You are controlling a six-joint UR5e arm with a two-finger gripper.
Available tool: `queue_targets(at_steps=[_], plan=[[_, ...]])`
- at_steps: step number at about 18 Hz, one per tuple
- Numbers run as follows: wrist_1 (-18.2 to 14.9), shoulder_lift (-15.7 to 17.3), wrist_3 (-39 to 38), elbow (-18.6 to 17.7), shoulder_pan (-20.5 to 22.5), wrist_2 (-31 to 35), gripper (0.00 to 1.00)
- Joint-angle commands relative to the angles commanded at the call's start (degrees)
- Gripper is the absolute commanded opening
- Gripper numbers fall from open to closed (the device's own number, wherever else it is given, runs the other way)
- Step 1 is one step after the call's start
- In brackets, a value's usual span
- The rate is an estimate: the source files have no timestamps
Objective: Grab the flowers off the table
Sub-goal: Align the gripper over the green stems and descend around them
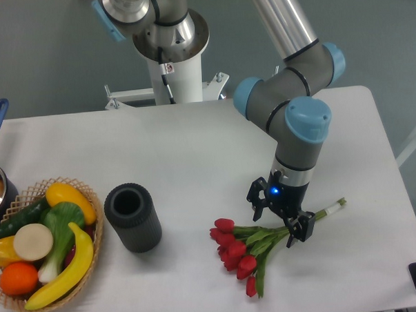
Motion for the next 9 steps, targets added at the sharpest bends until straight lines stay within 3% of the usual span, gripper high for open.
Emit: queue_targets(at_steps=[9], plan=[[0.1, -0.6, 2.4, -1.6, 0.6, 0.4, 1.00]])
